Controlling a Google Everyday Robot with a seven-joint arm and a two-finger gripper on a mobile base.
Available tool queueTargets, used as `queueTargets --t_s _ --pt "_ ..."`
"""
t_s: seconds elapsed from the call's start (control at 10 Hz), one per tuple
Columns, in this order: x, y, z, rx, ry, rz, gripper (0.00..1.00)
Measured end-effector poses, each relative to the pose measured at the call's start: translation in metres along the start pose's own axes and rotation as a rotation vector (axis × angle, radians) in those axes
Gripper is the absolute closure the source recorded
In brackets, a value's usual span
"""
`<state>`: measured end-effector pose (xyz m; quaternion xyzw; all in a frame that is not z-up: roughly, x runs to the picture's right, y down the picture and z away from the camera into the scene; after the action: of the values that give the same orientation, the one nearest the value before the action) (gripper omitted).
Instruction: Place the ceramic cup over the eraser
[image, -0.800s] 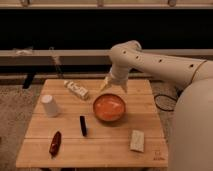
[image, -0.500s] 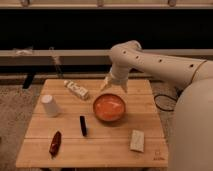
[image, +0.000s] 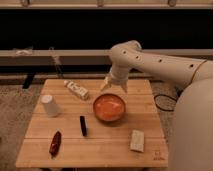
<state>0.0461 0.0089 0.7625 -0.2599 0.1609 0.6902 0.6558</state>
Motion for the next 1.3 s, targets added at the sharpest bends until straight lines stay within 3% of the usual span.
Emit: queueTargets --t_s 1.1,1.3 --pt "0.0 0.0001 0.0 0.001 0.0 0.0 0.2" --pt "0.0018 0.0073 -0.0062 0.004 -0.015 -0.03 0.2"
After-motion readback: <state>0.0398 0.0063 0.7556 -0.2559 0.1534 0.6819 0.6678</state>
